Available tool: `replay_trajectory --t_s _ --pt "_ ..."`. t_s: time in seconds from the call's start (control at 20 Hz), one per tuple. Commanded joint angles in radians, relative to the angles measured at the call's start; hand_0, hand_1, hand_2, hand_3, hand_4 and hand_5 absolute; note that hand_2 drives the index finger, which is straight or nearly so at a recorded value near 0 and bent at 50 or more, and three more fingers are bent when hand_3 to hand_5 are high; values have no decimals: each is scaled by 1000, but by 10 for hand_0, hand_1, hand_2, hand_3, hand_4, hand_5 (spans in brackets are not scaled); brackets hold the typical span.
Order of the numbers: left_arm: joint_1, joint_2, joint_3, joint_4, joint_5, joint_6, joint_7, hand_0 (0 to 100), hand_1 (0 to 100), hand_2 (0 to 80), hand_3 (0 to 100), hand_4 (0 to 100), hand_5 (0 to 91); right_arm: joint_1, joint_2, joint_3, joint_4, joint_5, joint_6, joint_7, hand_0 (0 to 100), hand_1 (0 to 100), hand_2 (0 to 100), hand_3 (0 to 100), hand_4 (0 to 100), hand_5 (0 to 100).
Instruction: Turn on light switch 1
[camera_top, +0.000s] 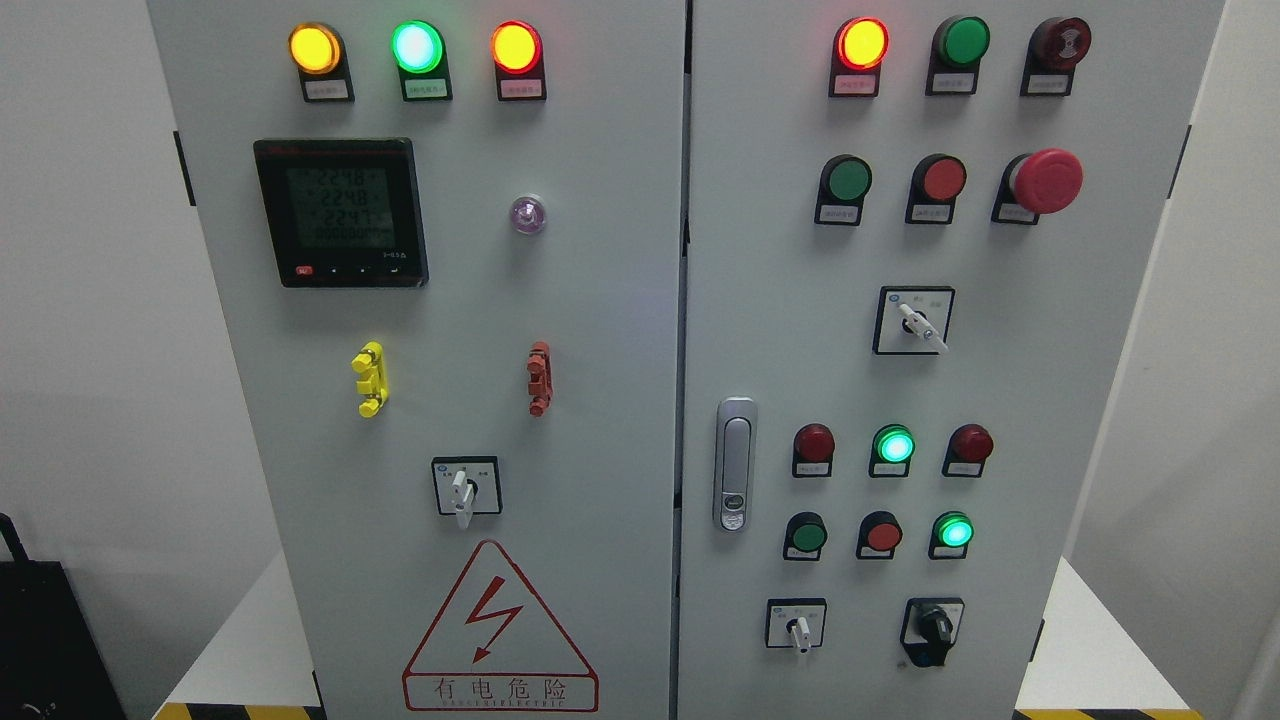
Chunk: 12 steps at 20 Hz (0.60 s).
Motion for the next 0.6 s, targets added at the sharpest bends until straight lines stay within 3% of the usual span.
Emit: replay_trajectory --t_s 0.0,0.15,0.25,0.3,0.4,0.55 --pt "54 19 173 -619 -44 -109 -2 286 61 0 165 247 0 0 0 -1 0 0 0 1 0 0 0 0 0 0" --pt "54 21 185 -698 -35 -216 -2 322 100 60 341 413 53 0 0 0 0 0 0 1 0 0 0 0 0 0" --pt "54 21 182 -762 -4 -264 -2 342 112 117 399 484 139 0 0 0 0 0 0 1 0 0 0 0 0 0" --pt "54 21 179 -807 20 -276 -2 353 121 184 452 559 246 0 0 -1 0 0 0 1 0 0 0 0 0 0" --pt "54 21 174 -905 62 -279 -4 363 137 205 466 574 269 0 0 0 0 0 0 1 0 0 0 0 0 0" --pt "56 27 182 -1024 73 -278 -13 360 160 235 495 613 322 0 0 -1 0 0 0 1 0 0 0 0 0 0"
